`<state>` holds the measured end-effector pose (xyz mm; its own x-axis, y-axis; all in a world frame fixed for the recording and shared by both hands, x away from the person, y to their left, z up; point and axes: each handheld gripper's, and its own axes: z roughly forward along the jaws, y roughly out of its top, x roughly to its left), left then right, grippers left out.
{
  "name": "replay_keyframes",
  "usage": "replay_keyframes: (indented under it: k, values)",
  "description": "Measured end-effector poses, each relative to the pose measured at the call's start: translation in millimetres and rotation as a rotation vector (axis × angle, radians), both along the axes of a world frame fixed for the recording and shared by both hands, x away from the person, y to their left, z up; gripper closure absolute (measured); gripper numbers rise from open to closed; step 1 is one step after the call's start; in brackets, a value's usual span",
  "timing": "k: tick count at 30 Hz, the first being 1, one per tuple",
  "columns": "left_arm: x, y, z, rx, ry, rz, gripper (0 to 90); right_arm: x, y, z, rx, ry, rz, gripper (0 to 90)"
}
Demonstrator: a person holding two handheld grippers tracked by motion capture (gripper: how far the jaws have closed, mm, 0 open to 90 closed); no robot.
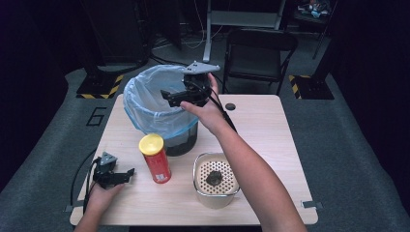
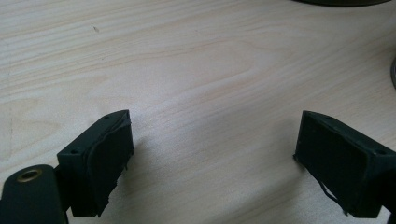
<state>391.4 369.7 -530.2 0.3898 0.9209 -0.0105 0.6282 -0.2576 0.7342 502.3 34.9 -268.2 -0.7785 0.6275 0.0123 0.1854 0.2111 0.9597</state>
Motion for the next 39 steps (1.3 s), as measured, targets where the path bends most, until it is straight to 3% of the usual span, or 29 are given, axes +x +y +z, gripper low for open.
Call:
replay_keyframes:
  k: [3, 4, 6, 8, 10, 14, 17, 26, 32, 39]
  values:
    - [-0.1, 0.0, 0.1, -0.001, 0.002, -0.002, 11.0, -3.3, -3.6, 3.3, 0.008, -0.013, -0.005, 1.7]
    - [-0.6, -1.2, -1.3, -0.018, -0.014, 0.012, 11.2, -5.1, -5.4, 4.6, 0.012, -0.021, -0.005, 2.6]
    - [-2.3, -1.4, -0.2, -0.020, 0.008, 0.006, 11.1, -10.4, -11.5, 7.1, 0.017, -0.037, -0.001, 4.0]
    - [-2.2, -1.5, -0.7, -0.020, -0.001, 0.007, 10.8, -16.9, -18.2, 7.7, 0.019, -0.041, -0.001, 7.2]
    - [-1.9, -2.0, -0.8, -0.002, -0.008, -0.002, 10.8, -23.0, -28.0, 6.5, -0.001, -0.054, 0.015, 12.2]
    - [-2.5, -2.3, -0.7, -0.009, -0.004, -0.011, 10.9, -35.7, -47.4, 1.7, -0.026, -0.076, 0.022, 15.8]
    - [-2.6, -1.9, -0.7, -0.012, -0.007, -0.007, 12.1, -44.4, -63.9, -4.3, 0.007, -0.090, 0.048, 21.2]
    - [-2.7, -2.4, -0.4, -0.007, -0.012, 0.003, 14.1, -62.8, -91.5, -25.3, 0.014, -0.093, 0.037, 21.3]
    - [-4.6, -3.6, 0.1, -0.006, -0.015, 0.003, 15.8, -72.1, -101.3, -36.8, -0.006, -0.118, 0.014, 21.9]
    - [-7.3, -5.8, 3.9, -0.001, 0.013, -0.002, 18.5, -82.9, -110.6, -52.7, -0.048, -0.115, -0.016, 20.2]
